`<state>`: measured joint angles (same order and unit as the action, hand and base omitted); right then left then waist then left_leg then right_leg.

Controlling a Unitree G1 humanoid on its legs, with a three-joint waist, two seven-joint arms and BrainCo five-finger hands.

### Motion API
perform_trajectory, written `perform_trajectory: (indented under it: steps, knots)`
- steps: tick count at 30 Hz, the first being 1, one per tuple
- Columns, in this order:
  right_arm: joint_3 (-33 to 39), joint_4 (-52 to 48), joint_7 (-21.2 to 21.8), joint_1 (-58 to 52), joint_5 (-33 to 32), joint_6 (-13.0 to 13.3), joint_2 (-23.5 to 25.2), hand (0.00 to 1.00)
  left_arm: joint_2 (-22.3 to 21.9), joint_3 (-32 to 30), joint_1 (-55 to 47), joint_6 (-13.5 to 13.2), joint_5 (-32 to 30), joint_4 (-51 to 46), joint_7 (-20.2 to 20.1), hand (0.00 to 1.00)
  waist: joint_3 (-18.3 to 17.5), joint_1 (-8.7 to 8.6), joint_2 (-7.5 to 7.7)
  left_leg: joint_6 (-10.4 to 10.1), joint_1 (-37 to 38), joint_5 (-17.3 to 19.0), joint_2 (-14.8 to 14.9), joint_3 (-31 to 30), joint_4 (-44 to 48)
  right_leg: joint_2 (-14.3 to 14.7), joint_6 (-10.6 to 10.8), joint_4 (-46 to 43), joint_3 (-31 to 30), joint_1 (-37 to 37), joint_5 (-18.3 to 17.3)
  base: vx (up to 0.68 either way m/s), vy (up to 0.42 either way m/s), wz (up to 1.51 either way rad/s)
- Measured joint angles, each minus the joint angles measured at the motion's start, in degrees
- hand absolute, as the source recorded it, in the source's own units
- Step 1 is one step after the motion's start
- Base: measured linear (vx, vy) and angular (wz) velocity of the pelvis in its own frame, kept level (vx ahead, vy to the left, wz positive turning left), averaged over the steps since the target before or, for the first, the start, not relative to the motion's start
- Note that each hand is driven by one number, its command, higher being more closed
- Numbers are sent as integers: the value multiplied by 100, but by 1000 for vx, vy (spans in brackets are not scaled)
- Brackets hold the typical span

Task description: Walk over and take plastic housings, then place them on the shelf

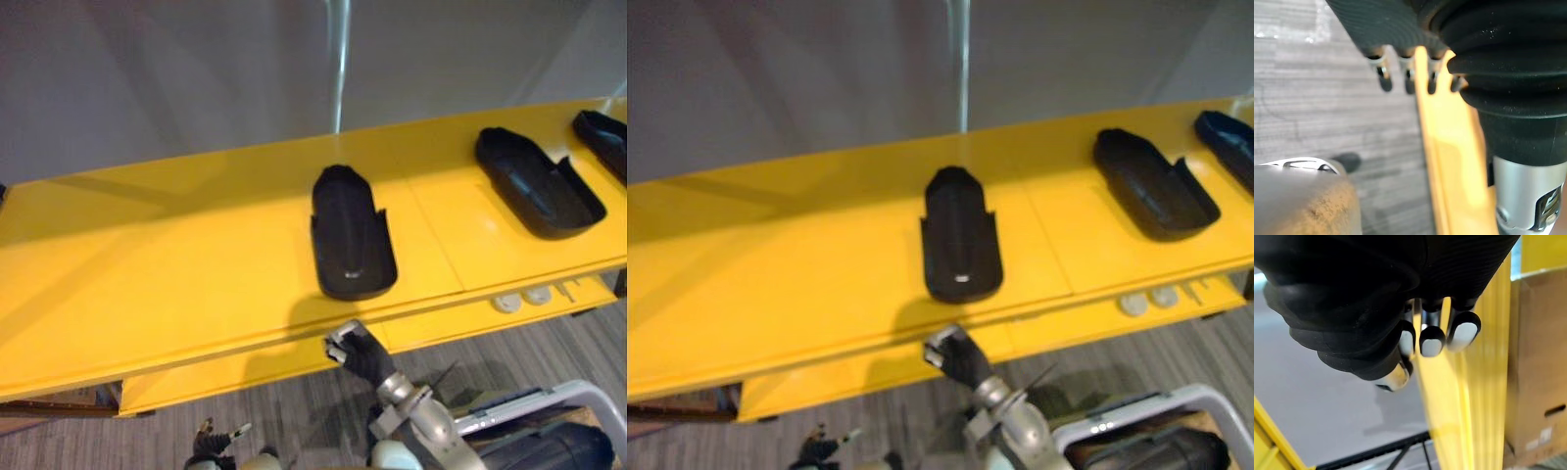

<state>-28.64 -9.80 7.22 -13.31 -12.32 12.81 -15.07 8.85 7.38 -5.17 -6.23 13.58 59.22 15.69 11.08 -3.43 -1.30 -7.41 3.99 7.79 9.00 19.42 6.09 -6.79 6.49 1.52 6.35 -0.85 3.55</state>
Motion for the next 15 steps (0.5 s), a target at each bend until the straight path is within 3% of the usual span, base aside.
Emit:
perform_trajectory:
  steps: [9,15]
  knots:
    - [610,1,-867,40,376,-7,70,100,-21,15,-4,-88,-1,5,-1,0,-1,-31,-13,0,9,-1,20,-26,-9,-3,20,31,38,48,16,-3,-3,1]
    - [980,367,-1145,295,370,-10,106,100,-42,7,-16,-78,-4,-14,-4,0,-8,-1,-52,0,48,-6,2,-151,-18,-2,22,114,159,203,20,12,-7,10]
